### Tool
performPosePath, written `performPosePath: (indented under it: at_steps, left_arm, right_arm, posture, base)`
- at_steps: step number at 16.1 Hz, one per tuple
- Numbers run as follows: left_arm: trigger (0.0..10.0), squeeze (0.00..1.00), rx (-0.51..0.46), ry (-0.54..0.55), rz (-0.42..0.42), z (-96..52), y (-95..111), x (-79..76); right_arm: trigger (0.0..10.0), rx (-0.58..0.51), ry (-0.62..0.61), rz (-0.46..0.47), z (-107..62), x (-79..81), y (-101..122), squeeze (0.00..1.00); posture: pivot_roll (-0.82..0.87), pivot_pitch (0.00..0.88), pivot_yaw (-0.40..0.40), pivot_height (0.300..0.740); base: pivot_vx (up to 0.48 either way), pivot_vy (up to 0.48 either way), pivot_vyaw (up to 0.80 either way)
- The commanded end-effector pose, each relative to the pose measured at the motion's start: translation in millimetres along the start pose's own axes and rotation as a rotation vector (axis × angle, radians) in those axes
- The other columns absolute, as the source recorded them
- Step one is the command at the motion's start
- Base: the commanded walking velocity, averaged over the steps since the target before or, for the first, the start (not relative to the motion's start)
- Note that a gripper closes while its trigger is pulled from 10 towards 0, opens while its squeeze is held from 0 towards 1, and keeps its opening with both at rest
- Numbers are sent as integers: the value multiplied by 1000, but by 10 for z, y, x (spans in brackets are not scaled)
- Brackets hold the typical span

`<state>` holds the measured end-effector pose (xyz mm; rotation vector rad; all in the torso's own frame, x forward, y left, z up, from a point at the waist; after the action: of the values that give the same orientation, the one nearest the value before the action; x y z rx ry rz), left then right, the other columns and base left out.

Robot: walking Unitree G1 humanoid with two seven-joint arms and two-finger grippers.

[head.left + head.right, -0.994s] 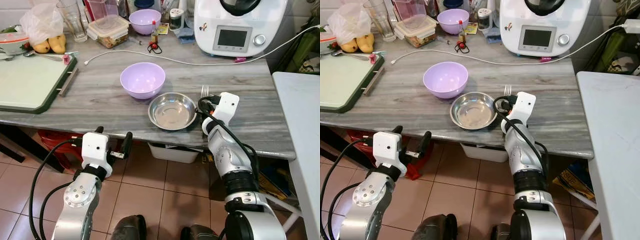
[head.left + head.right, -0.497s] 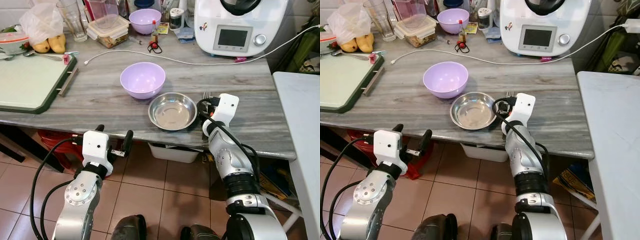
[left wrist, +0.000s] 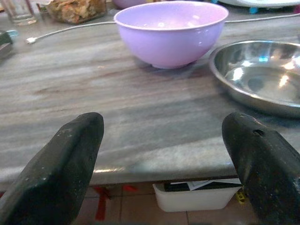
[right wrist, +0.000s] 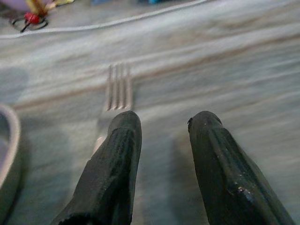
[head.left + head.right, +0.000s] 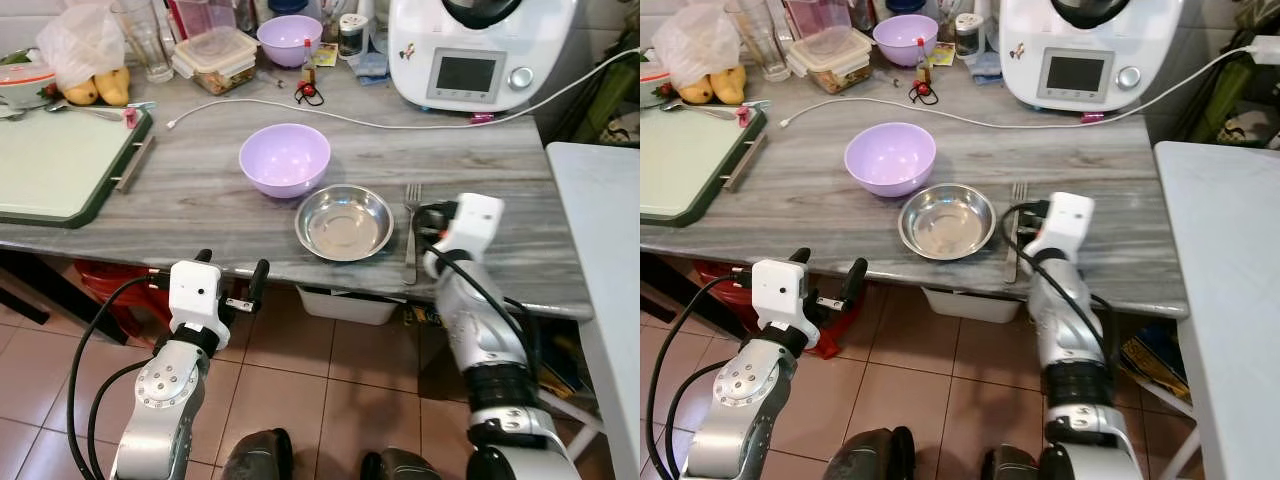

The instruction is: Setting the table

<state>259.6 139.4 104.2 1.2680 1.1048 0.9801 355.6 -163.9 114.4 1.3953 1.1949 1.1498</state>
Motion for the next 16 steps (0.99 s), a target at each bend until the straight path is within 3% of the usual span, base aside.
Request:
performPosePath:
  at_steps: [1,3,9,16]
  left_arm:
    - [10000,0,2,2,3,6,-16,-4]
    - [10000,0,1,3,0,7,-24,-10]
    - [10000,0,18,2,-24,22,-70,-35]
    - [10000,0,38,13,-22,-7,-106,-1]
  right_arm:
    - [10000,-48,-11,3,-24,-16,75,0]
    - [10000,-80,-24,-45,-52,-58,123,0]
    - [10000,65,-16,-163,18,-123,-79,0]
    - [10000,69,80,-226,151,24,-21,0]
  posture:
    - [51,104,45,740]
    - [48,97,43,740]
    - [43,102,42,740]
    - [58,109,39,740]
  base:
    - [0,0,0]
    - [0,0,0]
    - [0,0,0]
    - [0,0,0]
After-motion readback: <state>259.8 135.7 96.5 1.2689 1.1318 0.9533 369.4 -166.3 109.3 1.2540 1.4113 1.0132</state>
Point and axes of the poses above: a point about 5 cm out from each wrist's last joint towards the gripper, its own z axis pointing out of the wrist towards the gripper, its own y axis along the axis of the wrist's last joint, x = y × z, the point moved 2 cm from there along z, pointing out of the wrist towards the gripper, and after that the axes turned 6 degrees about -z, right-handed, at the moved point
